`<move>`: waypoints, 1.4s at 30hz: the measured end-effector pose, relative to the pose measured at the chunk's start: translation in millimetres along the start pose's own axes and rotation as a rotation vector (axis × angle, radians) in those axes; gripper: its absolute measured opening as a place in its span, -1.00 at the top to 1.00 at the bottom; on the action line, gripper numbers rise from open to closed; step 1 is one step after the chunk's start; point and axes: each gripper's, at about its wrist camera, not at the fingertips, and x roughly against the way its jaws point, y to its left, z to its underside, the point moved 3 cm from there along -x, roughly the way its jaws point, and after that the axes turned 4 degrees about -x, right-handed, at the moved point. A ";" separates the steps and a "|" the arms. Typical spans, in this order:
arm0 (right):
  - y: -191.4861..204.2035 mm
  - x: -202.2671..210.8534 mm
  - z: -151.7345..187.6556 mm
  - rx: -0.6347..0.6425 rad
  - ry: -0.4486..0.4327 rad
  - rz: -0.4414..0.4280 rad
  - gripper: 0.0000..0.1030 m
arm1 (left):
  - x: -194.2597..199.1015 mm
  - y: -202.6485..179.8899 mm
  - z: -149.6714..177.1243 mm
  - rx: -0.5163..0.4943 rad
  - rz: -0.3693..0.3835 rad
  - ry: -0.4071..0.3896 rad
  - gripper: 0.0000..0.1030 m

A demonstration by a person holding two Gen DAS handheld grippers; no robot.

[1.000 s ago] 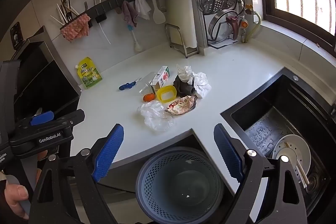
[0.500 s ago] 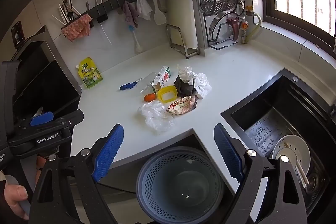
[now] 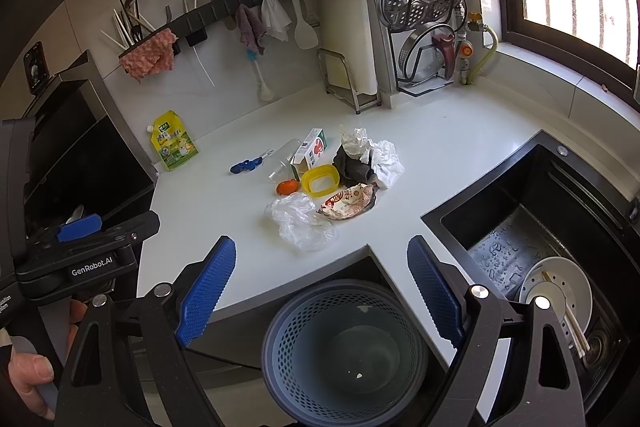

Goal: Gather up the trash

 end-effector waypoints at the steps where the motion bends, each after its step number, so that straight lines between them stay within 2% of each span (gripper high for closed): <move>1: 0.8 1.1 -0.2 0.000 -0.001 0.000 -0.63 | 0.2 0.1 0.1 -0.001 0.001 0.000 -0.88; 42: -2.2 2.5 -1.9 0.002 -0.004 -0.001 -0.63 | -2.7 0.6 -1.7 0.011 0.004 0.004 -0.88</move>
